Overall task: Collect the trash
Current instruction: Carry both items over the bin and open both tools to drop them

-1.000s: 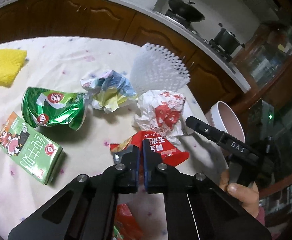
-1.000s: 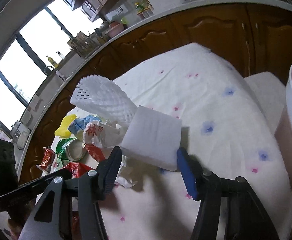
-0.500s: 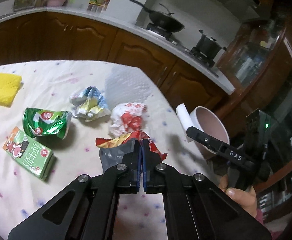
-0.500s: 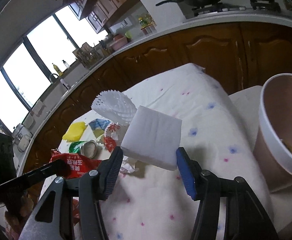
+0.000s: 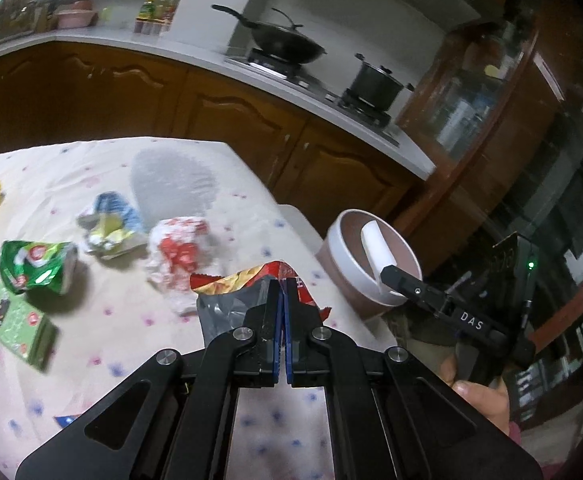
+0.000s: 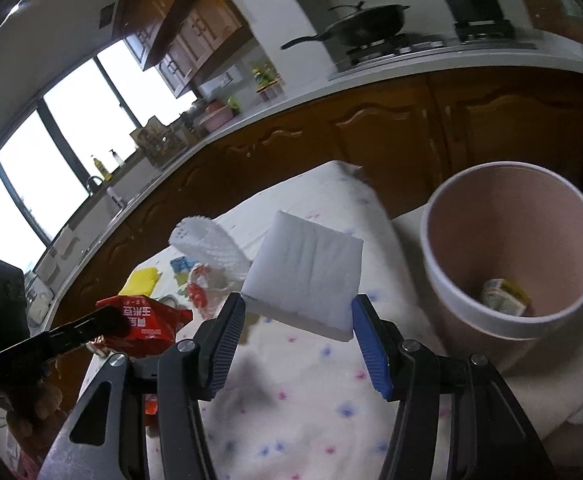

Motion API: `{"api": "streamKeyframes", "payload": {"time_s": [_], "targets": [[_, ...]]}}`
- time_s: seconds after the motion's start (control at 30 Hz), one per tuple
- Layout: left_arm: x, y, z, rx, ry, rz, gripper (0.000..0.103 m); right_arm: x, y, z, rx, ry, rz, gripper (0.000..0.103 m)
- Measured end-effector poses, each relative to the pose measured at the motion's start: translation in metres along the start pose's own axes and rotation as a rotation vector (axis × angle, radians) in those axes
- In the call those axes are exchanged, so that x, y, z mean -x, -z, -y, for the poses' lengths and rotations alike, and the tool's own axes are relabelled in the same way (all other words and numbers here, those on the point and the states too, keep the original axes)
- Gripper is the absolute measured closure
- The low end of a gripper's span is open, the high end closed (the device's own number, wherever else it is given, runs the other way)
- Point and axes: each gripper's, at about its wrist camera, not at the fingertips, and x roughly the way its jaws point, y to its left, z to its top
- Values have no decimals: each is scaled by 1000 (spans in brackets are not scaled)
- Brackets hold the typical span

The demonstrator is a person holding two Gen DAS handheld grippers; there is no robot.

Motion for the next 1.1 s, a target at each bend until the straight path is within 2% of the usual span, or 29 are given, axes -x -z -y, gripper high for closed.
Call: {"api": "streamKeyframes", "payload": {"time_s": [0.53, 1.1], "targets": [[-47, -8, 61, -40, 85, -41, 103, 44, -2, 54, -64, 91, 70, 46], [-107, -44, 114, -94, 143, -71, 103, 63, -15, 112, -140, 159, 118, 46]]}}
